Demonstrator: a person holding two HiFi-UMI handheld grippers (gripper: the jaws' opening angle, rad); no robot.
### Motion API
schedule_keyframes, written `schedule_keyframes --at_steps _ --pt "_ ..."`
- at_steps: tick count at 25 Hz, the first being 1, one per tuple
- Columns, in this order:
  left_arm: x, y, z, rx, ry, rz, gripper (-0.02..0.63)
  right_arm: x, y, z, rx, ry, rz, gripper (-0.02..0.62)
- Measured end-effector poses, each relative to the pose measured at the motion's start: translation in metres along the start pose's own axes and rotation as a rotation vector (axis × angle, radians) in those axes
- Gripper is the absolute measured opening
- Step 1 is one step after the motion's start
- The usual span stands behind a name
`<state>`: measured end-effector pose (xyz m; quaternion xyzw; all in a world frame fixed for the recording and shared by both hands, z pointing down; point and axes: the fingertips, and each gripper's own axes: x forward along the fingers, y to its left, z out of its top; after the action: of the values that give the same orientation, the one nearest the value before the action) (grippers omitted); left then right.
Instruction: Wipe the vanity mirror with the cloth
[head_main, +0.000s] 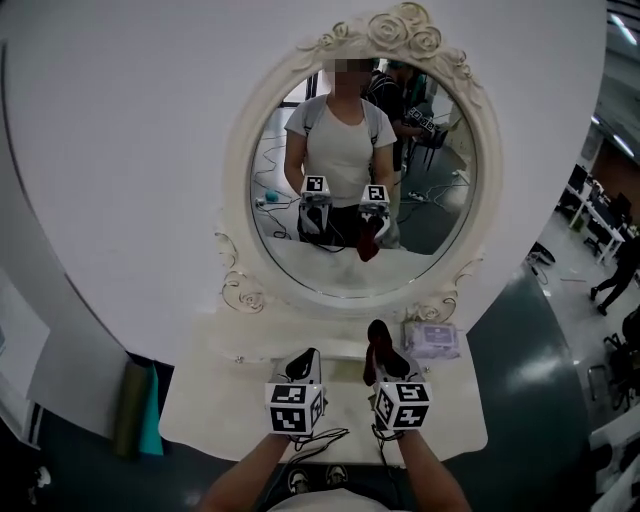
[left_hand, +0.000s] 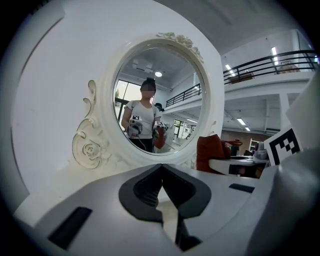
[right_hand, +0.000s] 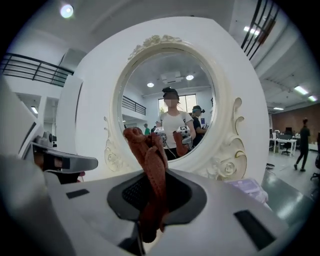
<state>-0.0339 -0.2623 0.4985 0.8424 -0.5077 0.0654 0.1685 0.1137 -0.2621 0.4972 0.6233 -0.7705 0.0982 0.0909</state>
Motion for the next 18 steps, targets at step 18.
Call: schedule_keyframes --at_steps 18 --pt "-0.062 -0.034 0.016 0.034 -0.132 0.068 0.011 -0.076 -0.024 0.019 0.125 -0.083 0.026 0.060"
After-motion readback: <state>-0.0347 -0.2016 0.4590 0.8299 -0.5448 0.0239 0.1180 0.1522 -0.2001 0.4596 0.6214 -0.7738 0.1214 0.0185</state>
